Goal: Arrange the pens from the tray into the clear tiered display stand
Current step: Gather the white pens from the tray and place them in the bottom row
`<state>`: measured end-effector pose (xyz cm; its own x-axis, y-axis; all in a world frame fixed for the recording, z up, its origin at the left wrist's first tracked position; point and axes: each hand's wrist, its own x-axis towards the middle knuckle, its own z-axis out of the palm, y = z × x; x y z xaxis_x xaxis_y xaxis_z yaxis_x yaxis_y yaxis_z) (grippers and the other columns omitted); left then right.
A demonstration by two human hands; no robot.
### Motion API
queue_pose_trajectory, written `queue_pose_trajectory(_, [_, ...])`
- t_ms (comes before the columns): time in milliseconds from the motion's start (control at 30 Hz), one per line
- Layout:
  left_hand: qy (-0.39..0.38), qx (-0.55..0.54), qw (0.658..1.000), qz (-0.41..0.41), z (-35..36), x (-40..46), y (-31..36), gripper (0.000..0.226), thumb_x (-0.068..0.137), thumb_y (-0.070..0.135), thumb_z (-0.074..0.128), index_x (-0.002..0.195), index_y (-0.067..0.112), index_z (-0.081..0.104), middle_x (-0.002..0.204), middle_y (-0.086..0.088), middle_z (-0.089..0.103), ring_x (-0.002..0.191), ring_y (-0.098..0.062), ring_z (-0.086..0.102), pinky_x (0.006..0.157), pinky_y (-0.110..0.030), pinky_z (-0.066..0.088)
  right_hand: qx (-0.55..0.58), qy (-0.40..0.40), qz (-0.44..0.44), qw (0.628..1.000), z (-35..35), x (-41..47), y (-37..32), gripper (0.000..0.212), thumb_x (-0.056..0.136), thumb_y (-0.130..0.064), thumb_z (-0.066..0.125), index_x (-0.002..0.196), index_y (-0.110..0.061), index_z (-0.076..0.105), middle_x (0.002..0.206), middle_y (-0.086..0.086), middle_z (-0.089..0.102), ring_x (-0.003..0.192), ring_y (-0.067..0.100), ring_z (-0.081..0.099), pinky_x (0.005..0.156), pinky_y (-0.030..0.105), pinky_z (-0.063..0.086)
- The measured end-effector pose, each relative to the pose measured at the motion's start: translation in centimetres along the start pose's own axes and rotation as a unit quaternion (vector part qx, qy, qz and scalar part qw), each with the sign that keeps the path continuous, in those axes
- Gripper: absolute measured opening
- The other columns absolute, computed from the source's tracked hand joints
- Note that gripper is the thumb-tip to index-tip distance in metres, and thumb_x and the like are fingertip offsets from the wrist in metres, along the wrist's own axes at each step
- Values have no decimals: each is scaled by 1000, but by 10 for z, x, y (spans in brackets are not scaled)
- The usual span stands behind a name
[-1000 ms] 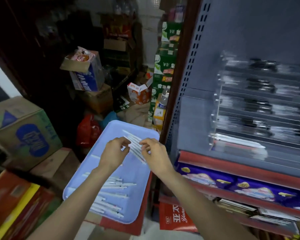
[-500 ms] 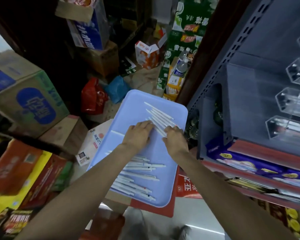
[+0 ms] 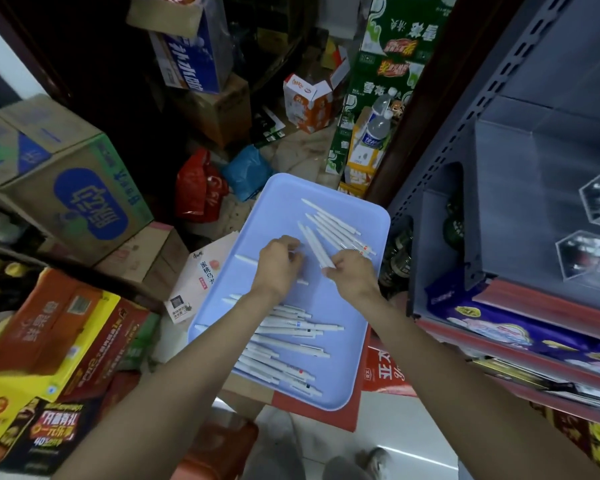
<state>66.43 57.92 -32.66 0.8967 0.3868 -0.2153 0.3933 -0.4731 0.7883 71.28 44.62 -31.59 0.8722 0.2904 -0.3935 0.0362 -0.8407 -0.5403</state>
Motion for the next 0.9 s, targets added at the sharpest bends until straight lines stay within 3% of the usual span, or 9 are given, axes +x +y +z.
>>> queue_pose_trajectory(100, [-25,-127,991,-35,-8,-3,18,32,91,24,60,85,-6,65,85,-19,66,77,-25,65,72,-29,52,143,-3,-35,989,-18,-16,-12,18,85,-12,66,72,-1,59,74,19,55,68,22,48,58,27,31])
queue_pose_trajectory(200, [-25,-254,966,-45,-17,-15,51,36,87,21,64,64,-5,58,64,-13,53,54,-14,48,55,-19,43,177,1,-92,980,-42,-38,-25,12,83,-12,69,77,-6,61,68,9,58,63,20,49,57,27,34])
queue_pose_trajectory(300, [-13,-300,954,1,-25,-32,88,23,89,14,61,68,4,66,60,0,65,55,-6,58,58,-18,52,141,38,-126,981,-73,-56,-29,11,84,-20,68,86,-10,64,72,-4,61,73,13,58,69,29,46])
queue_pose_trajectory(400, [21,-218,971,98,-26,-45,120,19,90,15,59,83,0,68,77,-17,70,71,-22,66,76,-39,58,120,129,-174,969,-112,-74,-22,18,89,-26,63,100,-13,61,94,0,61,88,13,56,80,29,48])
queue_pose_trajectory(533, [-22,-44,975,219,-11,-70,172,20,93,23,55,84,8,66,77,-12,68,73,-27,64,66,-34,51,244,155,-221,931,-177,-103,7,27,93,-25,57,119,-26,55,99,-1,62,88,12,61,75,25,50])
queue_pose_trajectory(667, [-57,35,955,290,24,-92,222,16,92,25,57,78,18,61,61,2,53,56,-12,46,55,-26,33,324,168,-242,899,-223,-128,56,20,91,-7,57,89,-27,59,85,-5,62,79,10,61,61,14,49])
queue_pose_trajectory(733, [-67,51,945,317,44,-100,242,24,92,25,58,68,22,53,56,4,41,52,-9,35,52,-24,25,360,172,-238,886,-240,-139,83,22,88,1,57,82,-20,58,81,-1,63,75,10,62,61,14,51])
queue_pose_trajectory(800, [-66,48,935,345,63,-107,260,29,92,25,57,64,28,49,57,3,41,54,-9,33,52,-23,23,387,181,-239,872,-255,-148,107,21,87,4,58,79,-15,59,78,0,65,70,4,64,64,13,52])
queue_pose_trajectory(900, [-25,40,934,354,86,-115,282,12,92,26,57,88,23,69,73,-6,57,66,-16,48,56,-20,29,436,224,-222,843,-274,-156,143,19,87,4,58,78,-13,60,71,-7,67,68,1,66,66,14,53])
